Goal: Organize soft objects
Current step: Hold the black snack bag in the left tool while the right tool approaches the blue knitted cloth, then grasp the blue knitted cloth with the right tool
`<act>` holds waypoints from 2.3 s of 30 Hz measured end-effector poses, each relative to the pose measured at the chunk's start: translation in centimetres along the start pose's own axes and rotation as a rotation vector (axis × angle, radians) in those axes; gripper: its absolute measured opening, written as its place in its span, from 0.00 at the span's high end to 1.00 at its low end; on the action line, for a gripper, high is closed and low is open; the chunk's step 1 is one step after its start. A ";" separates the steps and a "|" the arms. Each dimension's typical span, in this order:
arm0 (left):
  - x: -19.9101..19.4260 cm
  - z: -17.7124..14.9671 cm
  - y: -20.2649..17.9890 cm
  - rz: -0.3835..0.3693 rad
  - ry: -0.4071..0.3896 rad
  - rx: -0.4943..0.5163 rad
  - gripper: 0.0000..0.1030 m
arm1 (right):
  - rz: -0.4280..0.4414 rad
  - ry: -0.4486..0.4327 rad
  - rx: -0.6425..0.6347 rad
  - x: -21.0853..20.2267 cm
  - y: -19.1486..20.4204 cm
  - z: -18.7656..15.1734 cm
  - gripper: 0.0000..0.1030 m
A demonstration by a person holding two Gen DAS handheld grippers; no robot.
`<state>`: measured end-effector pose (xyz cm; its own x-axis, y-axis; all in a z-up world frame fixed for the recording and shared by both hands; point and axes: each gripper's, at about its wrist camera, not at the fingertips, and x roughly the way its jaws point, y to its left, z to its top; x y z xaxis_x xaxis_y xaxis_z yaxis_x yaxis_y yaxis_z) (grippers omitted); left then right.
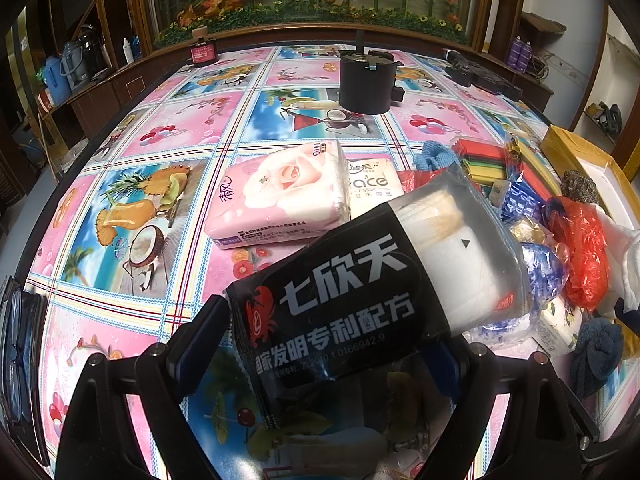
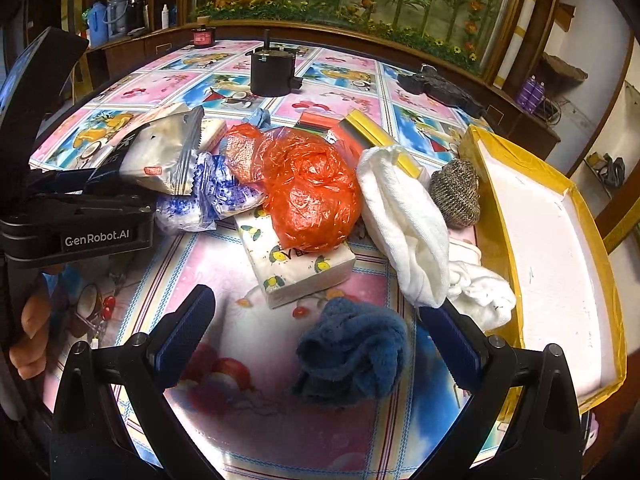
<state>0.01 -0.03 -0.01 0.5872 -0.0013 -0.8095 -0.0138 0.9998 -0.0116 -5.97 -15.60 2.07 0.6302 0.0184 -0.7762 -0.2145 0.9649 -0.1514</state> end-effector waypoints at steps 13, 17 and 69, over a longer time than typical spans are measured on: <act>0.3 -0.2 1.2 -0.005 0.033 -0.001 0.01 | 0.205 -0.052 0.085 -2.1 -2.5 -0.5 0.00; -0.6 -0.7 2.3 -0.095 0.053 -0.009 0.01 | 0.267 -0.071 0.121 -3.0 -3.5 -1.1 0.00; -2.5 -1.0 0.7 -0.173 0.049 0.209 0.50 | 0.360 -0.068 0.147 -4.4 -6.1 -4.0 0.14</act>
<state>-2.32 0.65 1.42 0.5264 -0.1685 -0.8334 0.2535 0.9667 -0.0354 -10.42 -22.61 3.90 0.5832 0.3746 -0.7208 -0.3249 0.9208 0.2157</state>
